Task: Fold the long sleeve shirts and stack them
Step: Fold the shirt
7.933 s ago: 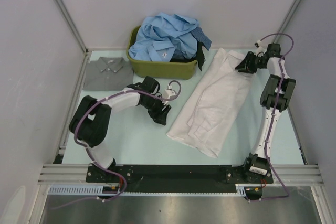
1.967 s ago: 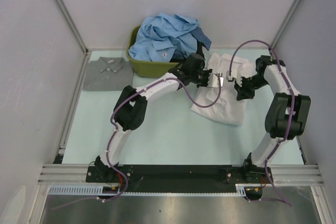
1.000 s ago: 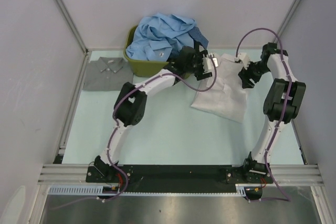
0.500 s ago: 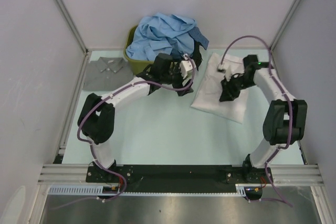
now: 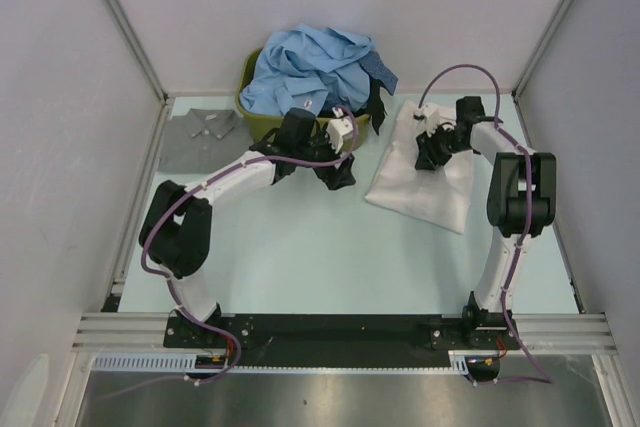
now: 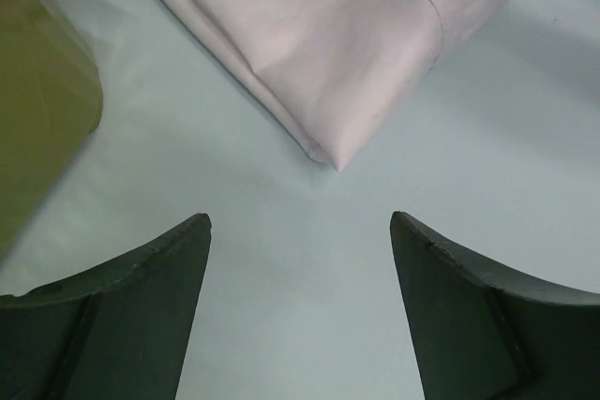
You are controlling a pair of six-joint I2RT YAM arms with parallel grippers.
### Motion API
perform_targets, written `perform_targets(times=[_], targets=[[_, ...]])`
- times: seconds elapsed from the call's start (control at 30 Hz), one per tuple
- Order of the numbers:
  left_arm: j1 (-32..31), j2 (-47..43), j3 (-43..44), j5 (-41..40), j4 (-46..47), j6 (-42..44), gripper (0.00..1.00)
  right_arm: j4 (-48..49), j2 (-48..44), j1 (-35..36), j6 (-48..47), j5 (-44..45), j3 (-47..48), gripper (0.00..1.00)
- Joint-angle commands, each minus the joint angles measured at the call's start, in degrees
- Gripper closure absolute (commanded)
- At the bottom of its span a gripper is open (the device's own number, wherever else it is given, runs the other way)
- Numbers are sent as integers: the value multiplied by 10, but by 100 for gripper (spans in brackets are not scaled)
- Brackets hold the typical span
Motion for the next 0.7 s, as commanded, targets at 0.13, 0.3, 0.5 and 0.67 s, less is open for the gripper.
perform_targets(times=[0.13,0.3,0.5,0.67], targets=[[-2,67,48,63,0,-102,21,20,11,-42,119,-38,106,45],[-15,147,85,84,54,-205,22,-63,-51,-91,216,-86,74,32],[-20,194,112,92,92,-271,26,-105,-132,-209,313,-108,-46,20],[-24,241,118,124,118,-330,31,-95,-157,-272,363,-99,-103,15]])
